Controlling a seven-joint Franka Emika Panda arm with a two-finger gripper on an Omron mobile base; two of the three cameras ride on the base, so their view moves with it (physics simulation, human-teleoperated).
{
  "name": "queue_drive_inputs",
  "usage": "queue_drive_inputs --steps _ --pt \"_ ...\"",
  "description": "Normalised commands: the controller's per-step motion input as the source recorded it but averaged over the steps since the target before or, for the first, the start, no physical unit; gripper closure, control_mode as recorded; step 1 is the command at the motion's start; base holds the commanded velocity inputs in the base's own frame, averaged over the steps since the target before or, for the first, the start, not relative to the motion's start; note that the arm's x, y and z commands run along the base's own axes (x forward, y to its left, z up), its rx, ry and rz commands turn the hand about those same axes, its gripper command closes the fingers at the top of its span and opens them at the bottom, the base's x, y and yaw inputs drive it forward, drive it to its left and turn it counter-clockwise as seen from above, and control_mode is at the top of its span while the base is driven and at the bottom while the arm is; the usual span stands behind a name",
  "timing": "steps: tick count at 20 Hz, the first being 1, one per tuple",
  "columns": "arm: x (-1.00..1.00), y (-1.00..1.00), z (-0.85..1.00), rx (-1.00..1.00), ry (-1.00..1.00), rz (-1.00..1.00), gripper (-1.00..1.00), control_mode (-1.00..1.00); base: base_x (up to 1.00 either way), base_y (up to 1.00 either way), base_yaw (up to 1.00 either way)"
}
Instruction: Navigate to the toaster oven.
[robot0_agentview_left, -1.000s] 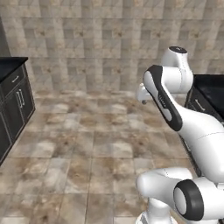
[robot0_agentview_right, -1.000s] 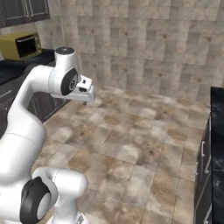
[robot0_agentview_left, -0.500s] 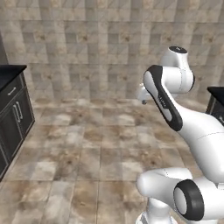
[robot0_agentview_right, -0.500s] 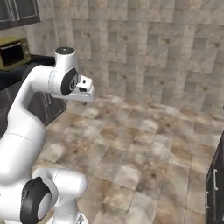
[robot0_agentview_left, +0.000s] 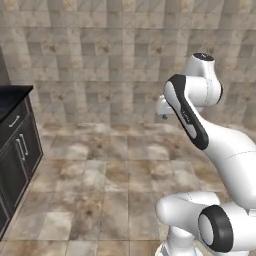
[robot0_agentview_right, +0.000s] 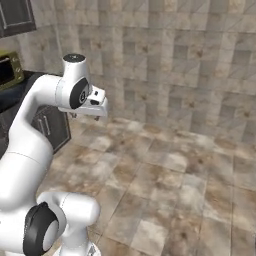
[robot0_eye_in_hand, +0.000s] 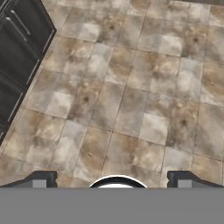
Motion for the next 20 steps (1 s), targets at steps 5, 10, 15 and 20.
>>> queue_drive_inputs --steps 5,10,15,20 --pt "0.0 0.0 0.0 0.0 0.0 0.0 -1.0 1.0 1.0 0.11 0.4" --pt "0.0 0.0 0.0 0.0 0.0 0.0 -1.0 1.0 1.0 0.02 0.73" --pt "0.0 0.0 0.0 0.0 0.0 0.0 -1.0 1.0 0.41 0.07 0.96" --pt "0.0 0.0 0.0 0.0 0.0 0.0 -1.0 1.0 0.02 0.1 1.0"
